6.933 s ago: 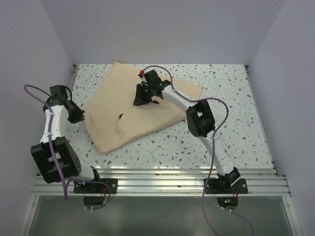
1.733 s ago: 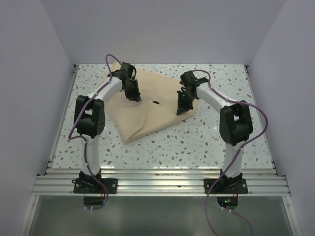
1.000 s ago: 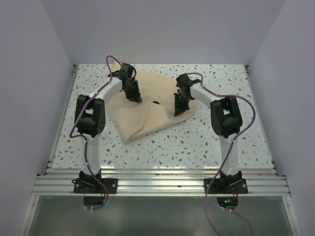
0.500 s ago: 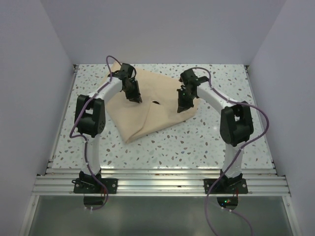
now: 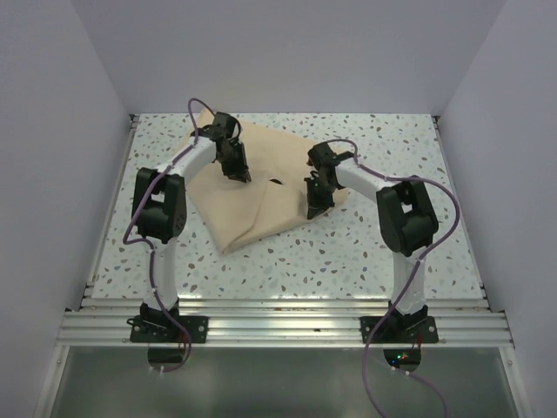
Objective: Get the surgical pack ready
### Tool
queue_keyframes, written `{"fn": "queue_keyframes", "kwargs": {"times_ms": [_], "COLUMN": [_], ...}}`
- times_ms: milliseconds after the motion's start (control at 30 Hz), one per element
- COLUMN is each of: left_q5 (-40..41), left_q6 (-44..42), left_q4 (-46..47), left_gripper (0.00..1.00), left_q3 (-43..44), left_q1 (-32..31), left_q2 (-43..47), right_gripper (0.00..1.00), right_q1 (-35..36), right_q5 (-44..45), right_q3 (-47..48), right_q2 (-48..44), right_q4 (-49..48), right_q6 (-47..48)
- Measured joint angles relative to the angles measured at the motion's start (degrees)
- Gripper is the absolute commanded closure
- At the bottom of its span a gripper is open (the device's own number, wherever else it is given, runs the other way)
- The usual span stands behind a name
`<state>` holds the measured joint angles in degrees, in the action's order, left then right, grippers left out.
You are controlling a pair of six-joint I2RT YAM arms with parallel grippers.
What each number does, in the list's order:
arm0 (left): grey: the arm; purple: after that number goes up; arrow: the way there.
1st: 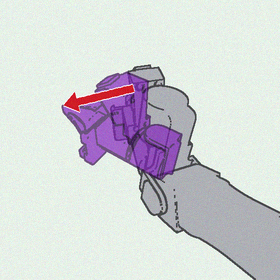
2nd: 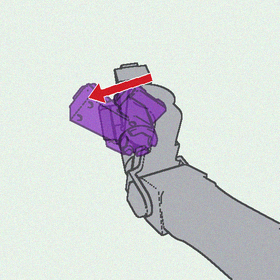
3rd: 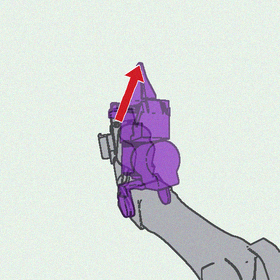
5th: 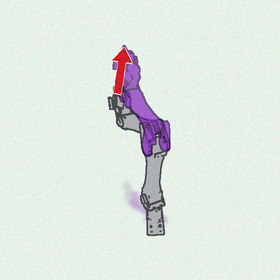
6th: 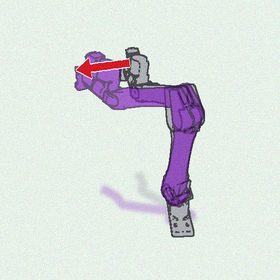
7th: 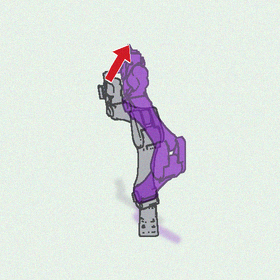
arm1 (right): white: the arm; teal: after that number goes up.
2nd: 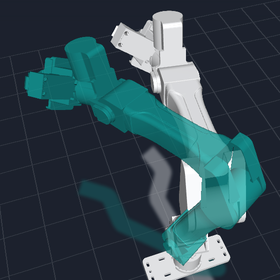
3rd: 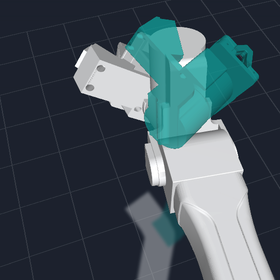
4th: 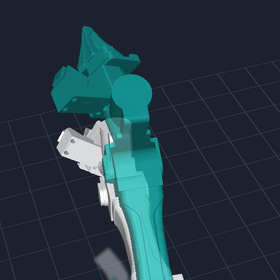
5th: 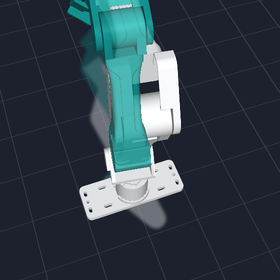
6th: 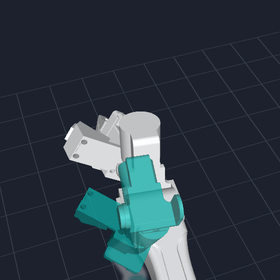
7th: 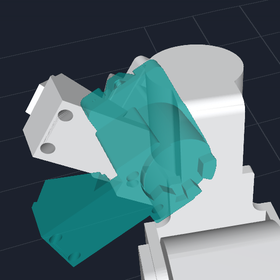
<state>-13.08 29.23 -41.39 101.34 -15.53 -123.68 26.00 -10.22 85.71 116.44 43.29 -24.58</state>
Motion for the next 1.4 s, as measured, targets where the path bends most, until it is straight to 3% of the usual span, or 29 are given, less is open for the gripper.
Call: {"fn": "queue_keyframes", "kwargs": {"times_ms": [300, 1400], "left_q5": [0.04, 0.0], "left_q6": [-0.37, -0.39], "left_q4": [0.02, -1.31], "left_gripper": [0.77, 0.76], "left_q3": [-0.96, 0.87], "left_q1": [0.02, 0.31], "left_q2": [-0.09, -0.07], "right_gripper": [1.0, 0.98], "right_q1": [-0.22, -6.38], "right_q5": [0.22, 2.93], "right_q3": [4.46, 5.62], "right_q2": [3.61, 3.67], "right_q4": [-0.07, 0.87], "right_q6": [0.26, 1.53]}}
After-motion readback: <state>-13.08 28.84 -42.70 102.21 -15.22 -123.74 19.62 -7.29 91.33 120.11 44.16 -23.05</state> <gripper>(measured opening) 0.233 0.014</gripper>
